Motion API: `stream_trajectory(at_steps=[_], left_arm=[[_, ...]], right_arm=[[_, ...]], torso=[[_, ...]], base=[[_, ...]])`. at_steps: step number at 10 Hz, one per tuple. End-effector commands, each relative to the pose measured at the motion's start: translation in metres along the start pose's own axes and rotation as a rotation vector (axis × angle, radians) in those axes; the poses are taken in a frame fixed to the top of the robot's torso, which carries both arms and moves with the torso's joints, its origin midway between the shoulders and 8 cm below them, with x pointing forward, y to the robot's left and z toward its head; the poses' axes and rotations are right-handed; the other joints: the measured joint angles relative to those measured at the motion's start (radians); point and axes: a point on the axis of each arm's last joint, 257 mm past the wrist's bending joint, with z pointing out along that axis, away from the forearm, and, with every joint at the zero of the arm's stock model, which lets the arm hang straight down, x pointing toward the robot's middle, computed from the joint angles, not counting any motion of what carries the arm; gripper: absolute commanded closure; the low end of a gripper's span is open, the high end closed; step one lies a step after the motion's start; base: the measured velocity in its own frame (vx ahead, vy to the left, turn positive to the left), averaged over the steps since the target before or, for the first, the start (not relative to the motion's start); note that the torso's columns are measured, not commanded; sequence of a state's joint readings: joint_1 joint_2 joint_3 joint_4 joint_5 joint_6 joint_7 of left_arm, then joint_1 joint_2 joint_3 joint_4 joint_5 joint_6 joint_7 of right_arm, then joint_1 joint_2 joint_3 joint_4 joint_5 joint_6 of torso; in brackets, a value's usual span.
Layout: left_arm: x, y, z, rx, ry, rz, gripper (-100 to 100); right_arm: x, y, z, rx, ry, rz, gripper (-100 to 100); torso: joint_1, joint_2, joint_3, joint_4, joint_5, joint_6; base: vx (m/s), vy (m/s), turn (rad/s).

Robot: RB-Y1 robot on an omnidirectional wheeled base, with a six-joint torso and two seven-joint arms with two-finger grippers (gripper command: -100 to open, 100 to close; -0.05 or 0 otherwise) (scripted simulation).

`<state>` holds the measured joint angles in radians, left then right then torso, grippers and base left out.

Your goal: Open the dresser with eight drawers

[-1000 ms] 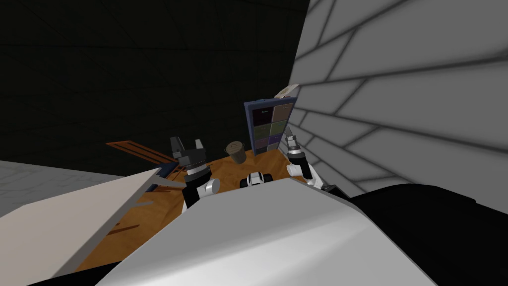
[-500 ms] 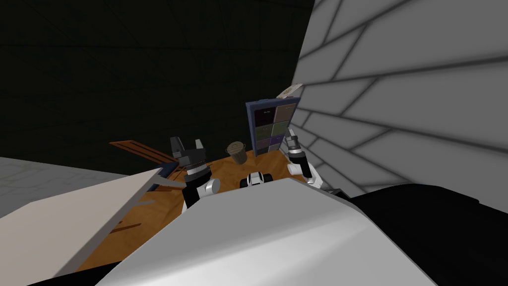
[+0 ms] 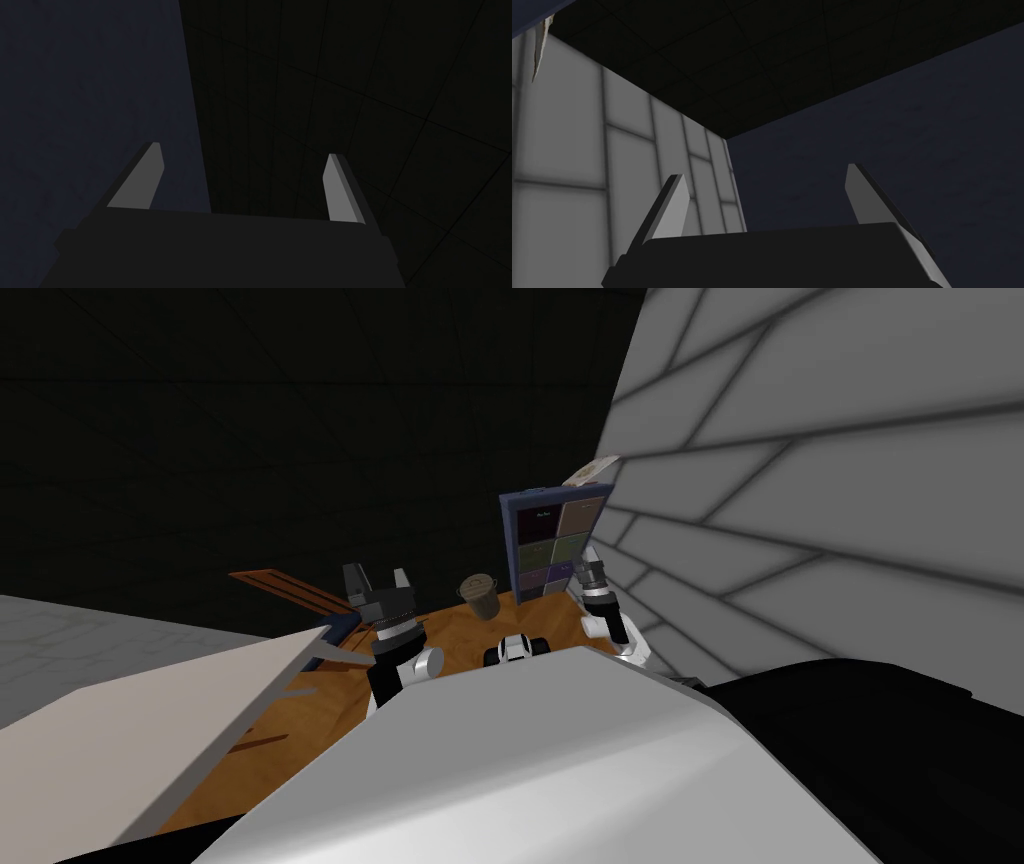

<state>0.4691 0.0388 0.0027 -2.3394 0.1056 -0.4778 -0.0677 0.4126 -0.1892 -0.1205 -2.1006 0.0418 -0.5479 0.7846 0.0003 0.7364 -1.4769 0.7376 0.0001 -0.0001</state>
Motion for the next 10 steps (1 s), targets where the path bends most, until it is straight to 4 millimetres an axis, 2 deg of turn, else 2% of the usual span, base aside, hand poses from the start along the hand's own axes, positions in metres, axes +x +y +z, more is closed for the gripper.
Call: stream_trajectory(at_steps=[1,7,8,10], left_arm=[[0.000,0.000,0.000,0.000,0.000,0.000,0],[0.000,0.000,0.000,0.000,0.000,0.000,0],[0.000,0.000,0.000,0.000,0.000,0.000,0],[0.000,0.000,0.000,0.000,0.000,0.000,0]], right_arm=[[0.000,-0.002,0.000,-0.004,0.000,-0.087,-100],[0.002,-0.014,-0.001,-0.018,0.006,-0.300,-100],[0.003,-0.021,-0.002,-0.024,0.010,-0.373,-100],[0.003,-0.021,-0.002,-0.024,0.010,-0.408,-100]], torso=[[0.000,0.001,0.000,0.000,0.000,0.000],[0.000,0.001,0.000,0.000,0.000,0.000],[0.000,0.002,0.001,0.001,0.000,0.000],[0.000,0.001,0.001,0.000,0.000,0.000]], base=[[0.028,0.007,0.001],[0.040,0.011,0.034],[0.055,0.014,0.062],[0.040,0.013,0.020]])
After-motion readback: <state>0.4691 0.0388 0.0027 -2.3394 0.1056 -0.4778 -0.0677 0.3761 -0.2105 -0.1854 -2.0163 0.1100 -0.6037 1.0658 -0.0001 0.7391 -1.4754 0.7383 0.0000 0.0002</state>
